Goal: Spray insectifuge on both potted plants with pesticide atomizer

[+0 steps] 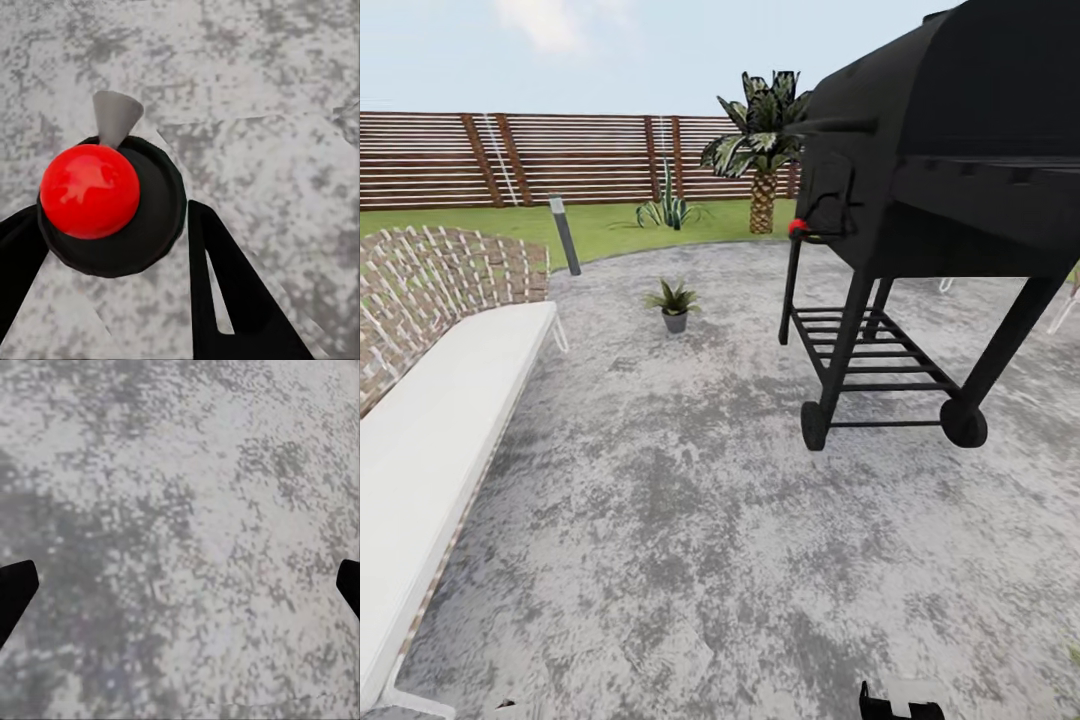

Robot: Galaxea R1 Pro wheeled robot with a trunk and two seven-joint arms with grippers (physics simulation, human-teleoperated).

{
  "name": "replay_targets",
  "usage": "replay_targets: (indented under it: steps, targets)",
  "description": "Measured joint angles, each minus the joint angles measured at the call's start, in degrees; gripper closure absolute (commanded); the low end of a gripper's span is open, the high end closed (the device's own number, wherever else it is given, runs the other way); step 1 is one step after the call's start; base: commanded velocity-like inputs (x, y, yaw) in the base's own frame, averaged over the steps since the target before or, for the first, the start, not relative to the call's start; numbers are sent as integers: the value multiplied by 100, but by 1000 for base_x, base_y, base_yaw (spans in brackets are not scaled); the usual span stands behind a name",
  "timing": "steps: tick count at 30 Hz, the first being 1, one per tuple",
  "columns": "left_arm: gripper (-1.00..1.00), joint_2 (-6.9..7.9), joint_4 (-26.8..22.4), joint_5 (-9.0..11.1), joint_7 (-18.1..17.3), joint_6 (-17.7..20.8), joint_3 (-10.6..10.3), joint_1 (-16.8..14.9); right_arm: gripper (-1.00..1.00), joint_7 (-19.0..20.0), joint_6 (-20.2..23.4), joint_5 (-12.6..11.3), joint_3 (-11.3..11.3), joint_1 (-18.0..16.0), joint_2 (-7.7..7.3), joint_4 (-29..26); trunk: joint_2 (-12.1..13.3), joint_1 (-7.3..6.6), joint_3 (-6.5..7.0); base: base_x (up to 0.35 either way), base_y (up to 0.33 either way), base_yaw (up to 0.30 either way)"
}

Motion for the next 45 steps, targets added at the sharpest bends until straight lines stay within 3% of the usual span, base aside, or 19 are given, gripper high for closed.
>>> replay_targets:
  steps: [12,26,31,33,35,38,45]
  targets:
    - [100,0,0,-2,2,1,0,0,-100,-1,-1,0,0,-1,0,3,0,0,-2,292,131,10]
    - [100,8,0,-2,-4,1,-1,0,-100,-1,-1,0,0,-1,0,4,0,0,-2,290,2,153]
    - [100,160,-12,0,-19,-6,4,0,-100,-1,-1,0,0,-1,0,2,0,1,-2,260,0,4]
    - [100,191,-15,-65,-91,-8,-65,0,-100,-1,-1,0,0,-1,0,4,0,1,-2,198,0,0]
    - [100,194,-10,-364,-515,-3,-263,0,-100,-1,-1,0,0,-1,0,5,0,2,-2,171,0,0]
    - [100,172,-7,-536,-723,6,-302,0,-100,-1,-1,0,0,0,0,4,0,2,-2,144,0,0]
    - [100,160,-7,-541,-757,9,-276,0,-100,-1,-1,0,0,0,0,5,0,1,-2,92,0,0]
